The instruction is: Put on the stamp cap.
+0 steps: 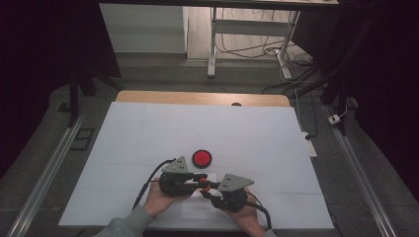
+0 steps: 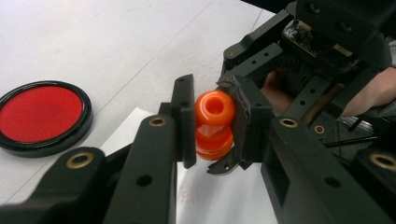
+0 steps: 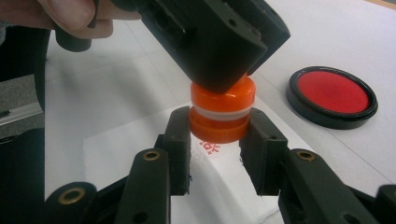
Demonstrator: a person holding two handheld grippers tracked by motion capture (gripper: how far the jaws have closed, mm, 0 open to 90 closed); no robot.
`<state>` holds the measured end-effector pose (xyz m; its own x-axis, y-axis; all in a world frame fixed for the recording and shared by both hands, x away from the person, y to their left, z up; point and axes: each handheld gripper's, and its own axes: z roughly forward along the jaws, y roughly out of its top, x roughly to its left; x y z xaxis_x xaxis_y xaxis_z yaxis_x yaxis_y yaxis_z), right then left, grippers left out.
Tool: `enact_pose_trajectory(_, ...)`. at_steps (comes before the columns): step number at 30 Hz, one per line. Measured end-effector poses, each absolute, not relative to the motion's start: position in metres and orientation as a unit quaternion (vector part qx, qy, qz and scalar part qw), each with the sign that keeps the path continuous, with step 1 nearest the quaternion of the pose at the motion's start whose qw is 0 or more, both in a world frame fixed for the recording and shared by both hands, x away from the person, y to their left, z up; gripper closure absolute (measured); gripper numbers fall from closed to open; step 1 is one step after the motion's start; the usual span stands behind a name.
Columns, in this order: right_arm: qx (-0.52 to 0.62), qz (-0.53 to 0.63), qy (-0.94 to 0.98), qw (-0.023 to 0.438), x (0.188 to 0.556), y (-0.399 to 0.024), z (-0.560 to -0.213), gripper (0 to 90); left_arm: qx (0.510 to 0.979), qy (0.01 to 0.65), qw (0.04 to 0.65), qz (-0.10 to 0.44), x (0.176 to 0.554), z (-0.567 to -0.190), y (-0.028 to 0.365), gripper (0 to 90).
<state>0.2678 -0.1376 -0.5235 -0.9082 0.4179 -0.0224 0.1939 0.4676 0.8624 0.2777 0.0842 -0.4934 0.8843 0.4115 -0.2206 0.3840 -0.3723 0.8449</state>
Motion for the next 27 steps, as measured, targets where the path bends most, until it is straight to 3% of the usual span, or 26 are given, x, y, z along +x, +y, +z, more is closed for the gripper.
enact_pose_trajectory(27,0.183,0.492,0.843,0.115,0.2678,-0.1383,-0.5235,63.9,0.830,0.239,0.504,0.013,0.2772,-0.4960,0.0813,71.8)
